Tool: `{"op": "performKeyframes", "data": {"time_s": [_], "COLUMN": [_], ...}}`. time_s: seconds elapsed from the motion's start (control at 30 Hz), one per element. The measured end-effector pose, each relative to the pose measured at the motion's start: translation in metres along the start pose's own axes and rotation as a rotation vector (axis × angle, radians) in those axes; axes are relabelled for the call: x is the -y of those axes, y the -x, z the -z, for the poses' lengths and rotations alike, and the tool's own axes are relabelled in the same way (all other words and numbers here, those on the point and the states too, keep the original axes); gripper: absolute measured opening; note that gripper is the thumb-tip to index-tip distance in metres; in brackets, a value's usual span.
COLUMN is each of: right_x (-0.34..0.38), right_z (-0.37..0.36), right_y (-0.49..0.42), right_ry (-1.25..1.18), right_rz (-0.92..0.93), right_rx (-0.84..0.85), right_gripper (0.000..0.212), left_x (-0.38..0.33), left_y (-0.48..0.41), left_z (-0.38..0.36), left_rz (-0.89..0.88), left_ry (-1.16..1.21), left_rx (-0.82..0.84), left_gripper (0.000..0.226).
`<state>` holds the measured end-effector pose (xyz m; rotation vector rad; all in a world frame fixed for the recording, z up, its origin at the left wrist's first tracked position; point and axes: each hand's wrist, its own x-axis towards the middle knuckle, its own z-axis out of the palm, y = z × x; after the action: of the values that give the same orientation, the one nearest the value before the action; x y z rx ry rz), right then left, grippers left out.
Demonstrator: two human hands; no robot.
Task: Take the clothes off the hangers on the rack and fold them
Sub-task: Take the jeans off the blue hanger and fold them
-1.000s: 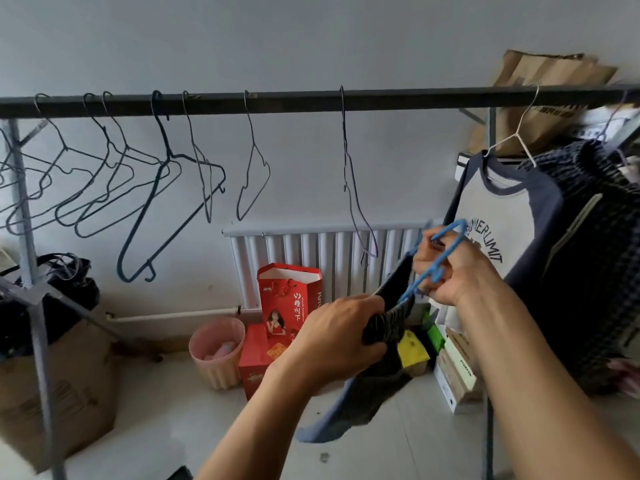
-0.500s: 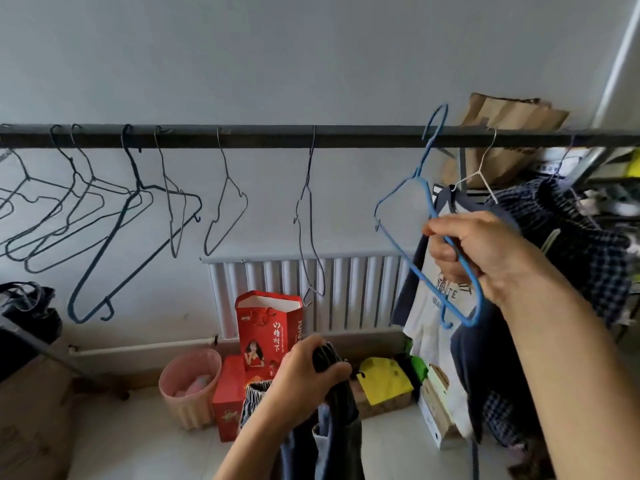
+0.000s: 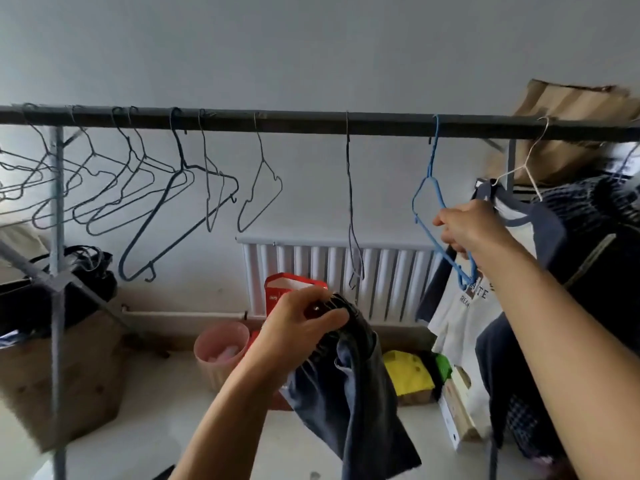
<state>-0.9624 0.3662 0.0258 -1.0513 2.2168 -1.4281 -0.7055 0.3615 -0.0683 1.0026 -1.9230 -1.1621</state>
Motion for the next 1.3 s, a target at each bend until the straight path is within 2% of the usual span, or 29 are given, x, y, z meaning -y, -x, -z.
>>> {"op": "performKeyframes", "data": {"time_s": [0.1, 0.13, 0.2, 0.23, 0.27, 0.33, 0.4, 0.47, 0.57, 0.63, 0.7, 0.77, 0.83, 0.9, 1.0, 1.1, 1.23, 1.3], "right_x": [-0.009, -0.011, -0.010, -0.008, -0.006, -0.005, -0.009, -0.010, -0.001, 0.004, 0.009, 0.014, 0.023, 0.032, 0.042, 0.043, 0.038, 0.032], "right_z": [0.000, -0.004, -0.015, -0.022, -0.030, -0.048, -0.066, -0.083, -0.111, -0.130, -0.148, -0.155, -0.163, -0.168, -0.170, -0.159, -0.152, -0.157], "right_y": [0.010, 0.023, 0.062, 0.082, 0.102, 0.130, 0.143, 0.152, 0.171, 0.183, 0.197, 0.205, 0.213, 0.220, 0.230, 0.243, 0.265, 0.269], "right_ry": [0.571, 0.659, 0.562, 0.406, 0.260, 0.195, 0.174, 0.057, 0.045, 0.038, -0.025, -0.131, -0.238, -0.328, -0.462, -0.504, -0.080, 0.010], "right_rz": [0.157, 0.280, 0.585, 0.667, 0.656, 0.480, 0.408, 0.420, 0.485, 0.514, 0.480, 0.436, 0.401, 0.383, 0.351, 0.347, 0.405, 0.407], "right_rx": [-0.175, -0.248, -0.314, -0.220, -0.029, 0.370, 0.530, 0.549, 0.512, 0.437, 0.371, 0.306, 0.262, 0.257, 0.271, 0.322, 0.415, 0.333], "right_gripper": [0.039, 0.039, 0.038, 0.040, 0.047, 0.067, 0.065, 0.043, 0.012, 0.013, 0.013, 0.014, 0.019, 0.023, 0.031, 0.028, 0.045, 0.038], "left_x": [-0.008, -0.010, -0.012, -0.013, -0.014, -0.019, -0.019, -0.014, -0.001, 0.010, 0.032, 0.055, 0.079, 0.097, 0.110, 0.105, 0.087, 0.080], "left_y": [-0.001, -0.002, -0.002, -0.001, 0.001, 0.008, 0.015, 0.026, 0.049, 0.066, 0.087, 0.111, 0.135, 0.148, 0.159, 0.162, 0.157, 0.157], "left_z": [0.004, 0.006, 0.009, 0.011, 0.015, 0.022, 0.034, 0.050, 0.077, 0.097, 0.128, 0.157, 0.181, 0.196, 0.214, 0.227, 0.234, 0.234], "left_rz": [-0.054, -0.060, -0.075, -0.090, -0.113, -0.172, -0.199, -0.190, -0.146, -0.133, -0.102, 0.014, 0.118, 0.136, 0.109, 0.117, 0.090, 0.073], "left_ry": [-0.041, -0.048, -0.072, -0.080, -0.080, -0.060, -0.039, -0.036, 0.090, 0.137, 0.009, -0.106, -0.119, -0.072, 0.135, 0.473, 0.402, 0.365], "left_rx": [-0.052, -0.071, -0.096, -0.102, -0.104, -0.080, -0.064, -0.071, -0.094, -0.102, -0.092, 0.055, 0.165, 0.076, -0.147, -0.201, -0.319, -0.354], "left_gripper": [0.011, 0.013, 0.013, 0.012, 0.009, 0.003, 0.006, 0.008, 0.012, 0.021, 0.046, 0.080, 0.094, 0.077, 0.029, 0.012, 0.007, 0.008]}}
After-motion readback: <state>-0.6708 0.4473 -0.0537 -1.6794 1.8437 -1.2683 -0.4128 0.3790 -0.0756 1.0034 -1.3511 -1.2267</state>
